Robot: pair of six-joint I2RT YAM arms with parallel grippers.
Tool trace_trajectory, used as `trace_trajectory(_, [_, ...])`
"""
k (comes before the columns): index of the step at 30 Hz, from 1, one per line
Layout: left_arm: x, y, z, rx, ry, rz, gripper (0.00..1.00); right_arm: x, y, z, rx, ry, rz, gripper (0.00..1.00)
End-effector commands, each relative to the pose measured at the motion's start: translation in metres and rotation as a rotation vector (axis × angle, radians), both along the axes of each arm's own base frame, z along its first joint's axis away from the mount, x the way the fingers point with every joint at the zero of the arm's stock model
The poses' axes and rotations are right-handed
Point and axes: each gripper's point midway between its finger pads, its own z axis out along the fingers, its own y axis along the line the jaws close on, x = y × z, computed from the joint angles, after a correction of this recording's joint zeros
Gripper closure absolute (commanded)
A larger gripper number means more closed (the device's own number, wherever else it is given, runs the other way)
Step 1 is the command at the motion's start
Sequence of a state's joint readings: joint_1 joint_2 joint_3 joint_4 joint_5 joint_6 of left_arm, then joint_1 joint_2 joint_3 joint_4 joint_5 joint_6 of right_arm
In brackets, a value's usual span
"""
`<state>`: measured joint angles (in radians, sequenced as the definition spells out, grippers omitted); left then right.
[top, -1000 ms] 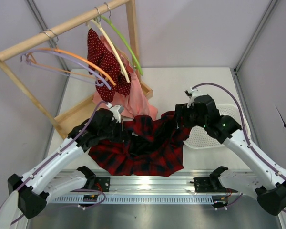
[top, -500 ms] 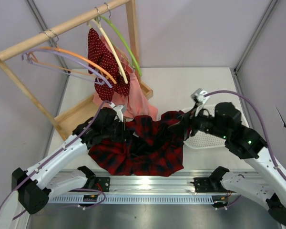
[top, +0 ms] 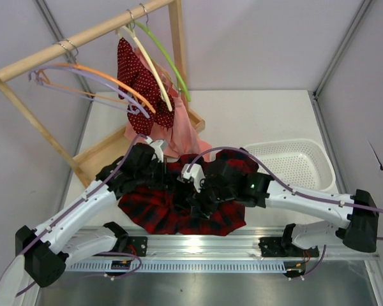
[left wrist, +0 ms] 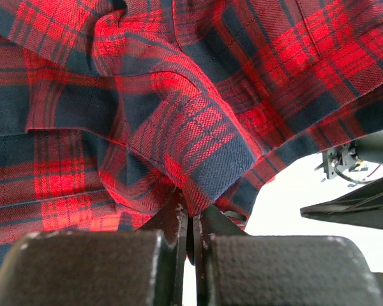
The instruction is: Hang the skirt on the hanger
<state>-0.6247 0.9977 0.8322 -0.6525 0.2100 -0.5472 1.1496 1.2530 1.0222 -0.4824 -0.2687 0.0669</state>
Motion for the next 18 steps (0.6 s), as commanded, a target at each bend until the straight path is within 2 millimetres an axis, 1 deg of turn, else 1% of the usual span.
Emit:
trace_trajectory(1, [0.005,0.001,0.015,-0.033,-0.051,0.012,0.99,0.004,0.024,0.007,0.084,-0.062,0.032,0.42])
trace_trajectory(3, [0.003,0.001,0.015,-0.037,-0.052,0.010,0.99,0.005,0.029,-0.004,0.071,-0.062,0.034,0.40])
trace_trajectory(4, [0.002,0.002,0.015,-0.037,-0.054,0.010,0.99,0.007,0.030,-0.006,0.067,-0.067,0.021,0.39])
trace_trajectory(5, [0.002,0.003,0.016,-0.036,-0.055,0.010,0.99,0.010,0.036,-0.007,0.085,-0.082,0.010,0.38])
trace_trajectory(6, [0.002,0.003,0.017,-0.036,-0.059,0.010,0.99,0.013,0.036,-0.011,0.082,-0.090,-0.005,0.38])
trace_trajectory(8, [0.001,0.004,0.016,-0.030,-0.055,0.007,0.99,0.021,0.041,-0.012,0.098,-0.118,-0.049,0.39])
trace_trajectory(9, [0.002,0.004,0.017,-0.032,-0.057,0.007,0.99,0.025,0.041,-0.017,0.089,-0.123,-0.066,0.39])
trace_trajectory(11, [0.001,0.004,0.017,-0.038,-0.060,0.011,0.99,0.034,0.042,-0.019,0.086,-0.146,-0.104,0.42])
trace_trajectory(16, [0.000,0.004,0.017,-0.037,-0.059,0.004,0.99,0.040,0.045,-0.033,0.053,-0.154,-0.123,0.46])
trace_trajectory(17, [0.000,0.004,0.017,-0.037,-0.059,0.004,0.99,0.040,0.047,-0.035,0.052,-0.154,-0.118,0.50])
trace_trajectory(18, [0.001,0.004,0.018,-0.038,-0.063,0.004,0.99,0.039,0.048,-0.038,0.047,-0.152,-0.113,0.51])
